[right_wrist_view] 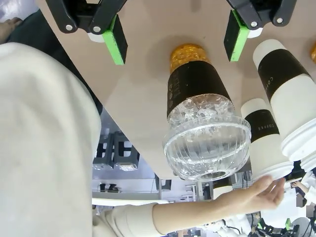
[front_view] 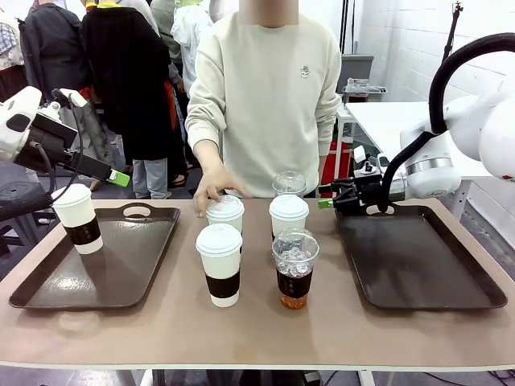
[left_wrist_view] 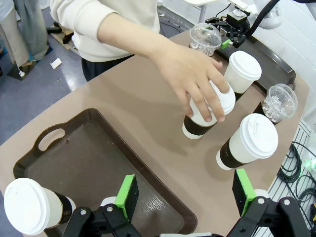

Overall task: Distribute the coffee onto the tray.
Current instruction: Pick up one iced Americano and place it on the right Handle tray.

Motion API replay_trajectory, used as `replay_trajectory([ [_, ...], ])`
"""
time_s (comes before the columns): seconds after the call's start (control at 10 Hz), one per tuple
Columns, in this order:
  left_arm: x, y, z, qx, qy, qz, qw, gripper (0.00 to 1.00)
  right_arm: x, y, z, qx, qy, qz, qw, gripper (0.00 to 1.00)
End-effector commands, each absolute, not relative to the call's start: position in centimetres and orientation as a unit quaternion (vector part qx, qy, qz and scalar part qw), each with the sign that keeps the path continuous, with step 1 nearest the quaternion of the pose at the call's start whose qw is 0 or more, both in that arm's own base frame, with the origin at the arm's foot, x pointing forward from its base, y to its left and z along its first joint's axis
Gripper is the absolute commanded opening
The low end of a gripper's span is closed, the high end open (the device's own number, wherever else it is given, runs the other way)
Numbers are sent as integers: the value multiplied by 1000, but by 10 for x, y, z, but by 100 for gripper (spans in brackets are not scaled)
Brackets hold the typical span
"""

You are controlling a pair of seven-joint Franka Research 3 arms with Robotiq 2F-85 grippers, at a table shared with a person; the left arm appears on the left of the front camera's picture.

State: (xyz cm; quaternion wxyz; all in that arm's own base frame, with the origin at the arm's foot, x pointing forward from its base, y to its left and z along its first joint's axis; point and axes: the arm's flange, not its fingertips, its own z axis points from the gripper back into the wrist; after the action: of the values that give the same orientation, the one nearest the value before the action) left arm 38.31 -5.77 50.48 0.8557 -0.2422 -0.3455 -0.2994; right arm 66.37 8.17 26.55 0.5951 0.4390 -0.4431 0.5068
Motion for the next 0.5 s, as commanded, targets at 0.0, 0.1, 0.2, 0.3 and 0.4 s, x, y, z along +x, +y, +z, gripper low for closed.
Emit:
replay_trajectory([
  [0.0,384,-58,504,-249,-345,-296,855,100,665,88,263,446,-444,506,590,100],
  [0.1,384,-58,504,-249,-345,-296,855,100,665,94,261,451,-441,509,586,100],
  [0.2,384,-58,504,-249,-345,-296,855,100,666,99,258,452,-438,512,585,100],
  [0.3,384,-58,504,-249,-345,-296,855,100,669,105,253,458,-431,514,584,100],
  [0.4,384,-58,504,-249,-345,-296,855,100,670,109,250,461,-429,515,582,100],
])
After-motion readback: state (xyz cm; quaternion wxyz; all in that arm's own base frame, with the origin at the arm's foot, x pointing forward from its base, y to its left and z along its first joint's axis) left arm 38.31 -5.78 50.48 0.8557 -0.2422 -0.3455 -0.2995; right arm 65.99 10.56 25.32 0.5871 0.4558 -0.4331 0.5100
